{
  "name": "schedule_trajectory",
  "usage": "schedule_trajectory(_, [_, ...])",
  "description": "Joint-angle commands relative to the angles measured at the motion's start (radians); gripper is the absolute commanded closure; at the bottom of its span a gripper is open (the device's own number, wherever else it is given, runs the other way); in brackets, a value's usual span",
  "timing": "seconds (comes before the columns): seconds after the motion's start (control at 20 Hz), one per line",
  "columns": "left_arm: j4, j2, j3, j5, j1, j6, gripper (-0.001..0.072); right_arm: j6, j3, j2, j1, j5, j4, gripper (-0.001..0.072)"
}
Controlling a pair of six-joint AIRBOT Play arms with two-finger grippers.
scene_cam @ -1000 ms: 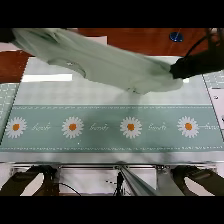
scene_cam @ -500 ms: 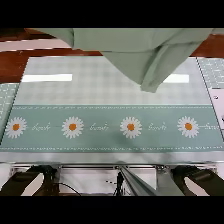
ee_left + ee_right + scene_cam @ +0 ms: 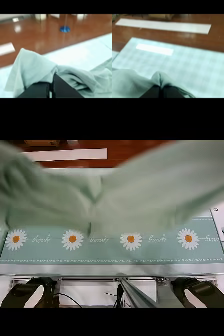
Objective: Fold the shirts.
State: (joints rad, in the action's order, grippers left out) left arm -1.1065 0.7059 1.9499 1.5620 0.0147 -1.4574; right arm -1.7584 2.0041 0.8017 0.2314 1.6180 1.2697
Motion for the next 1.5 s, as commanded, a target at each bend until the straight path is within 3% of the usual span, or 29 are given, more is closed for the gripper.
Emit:
schedule_trajectory(0.0, [0.042, -0.050, -0.013, 0.279, 0.002, -0.167, 0.0685, -0.084, -0.012, -0.037, 0.003, 0.238, -0.039, 0.0687])
schedule_trajectory(0.2, [0.142, -0.071, -0.202, 0.280, 0.003, -0.195, 0.0685, -0.023, -0.217, -0.015, 0.003, 0.238, -0.083, 0.0687])
schedule_trajectory(0.4, [0.089, -0.093, -0.636, 0.206, 0.003, -0.061, 0.0685, 0.161, -0.693, 0.011, 0.003, 0.210, 0.125, 0.0687])
schedule_trajectory(0.5, [0.052, -0.088, -0.891, -0.013, 0.005, 0.005, 0.0685, 0.220, -0.871, 0.067, 0.000, 0.061, 0.218, 0.0687])
schedule_trajectory(0.65, [0.052, -0.048, -1.177, -0.394, 0.005, 0.045, 0.0685, 0.257, -0.935, 0.206, 0.000, -0.251, 0.257, 0.0687])
schedule_trajectory(0.75, [0.052, 0.002, -1.279, -0.611, 0.005, 0.044, 0.0685, 0.254, -0.935, 0.289, 0.000, -0.496, 0.254, 0.0688])
schedule_trajectory(0.9, [0.052, 0.103, -1.324, -0.805, 0.005, 0.044, 0.0684, 0.238, -0.935, 0.384, 0.000, -0.800, 0.228, 0.0687])
schedule_trajectory(1.1, [0.052, 0.252, -1.323, -0.863, 0.005, 0.045, 0.0683, 0.141, -0.935, 0.481, 0.000, -0.975, 0.221, 0.0687])
schedule_trajectory(1.45, [0.052, 0.450, -1.323, -0.866, 0.005, 0.045, 0.0682, 0.136, -0.935, 0.579, 0.000, -1.009, 0.235, 0.0686])
